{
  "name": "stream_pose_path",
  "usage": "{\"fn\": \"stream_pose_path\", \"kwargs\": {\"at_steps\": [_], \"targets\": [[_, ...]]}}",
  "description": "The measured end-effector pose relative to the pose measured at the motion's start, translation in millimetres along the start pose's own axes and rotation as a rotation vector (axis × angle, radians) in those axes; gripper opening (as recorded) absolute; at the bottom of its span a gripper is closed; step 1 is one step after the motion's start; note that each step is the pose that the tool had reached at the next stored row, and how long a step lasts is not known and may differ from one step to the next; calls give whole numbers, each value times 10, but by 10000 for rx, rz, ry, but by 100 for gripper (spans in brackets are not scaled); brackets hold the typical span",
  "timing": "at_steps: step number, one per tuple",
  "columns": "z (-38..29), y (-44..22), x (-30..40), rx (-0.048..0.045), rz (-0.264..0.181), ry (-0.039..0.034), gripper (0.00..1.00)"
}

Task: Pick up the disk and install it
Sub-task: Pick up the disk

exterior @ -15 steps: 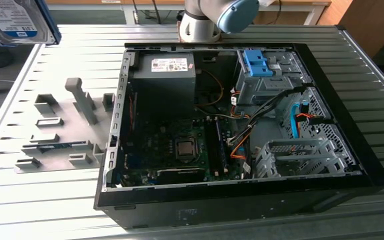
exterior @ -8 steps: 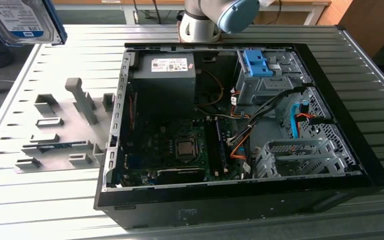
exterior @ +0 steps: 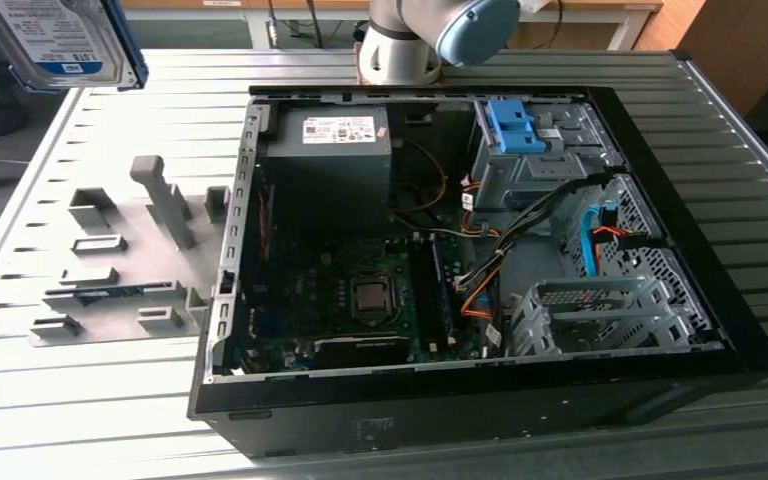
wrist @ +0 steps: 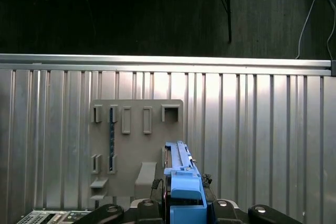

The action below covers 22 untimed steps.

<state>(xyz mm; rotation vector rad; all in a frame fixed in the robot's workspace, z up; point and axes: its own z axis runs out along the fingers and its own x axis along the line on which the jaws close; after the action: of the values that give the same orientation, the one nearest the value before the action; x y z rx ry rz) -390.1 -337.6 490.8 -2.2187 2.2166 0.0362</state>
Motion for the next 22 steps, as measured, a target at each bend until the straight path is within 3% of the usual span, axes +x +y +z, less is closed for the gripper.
{"fn": "stream_pose_path", "kwargs": {"at_steps": [13,18,20,22], "targets": [[-3,-218,0,0,0,0,36],[-3,-225,0,0,1,0,36],[-3,-226,2,0,-3,-72,36],[-3,-226,8,1,-3,-257,36]]}}
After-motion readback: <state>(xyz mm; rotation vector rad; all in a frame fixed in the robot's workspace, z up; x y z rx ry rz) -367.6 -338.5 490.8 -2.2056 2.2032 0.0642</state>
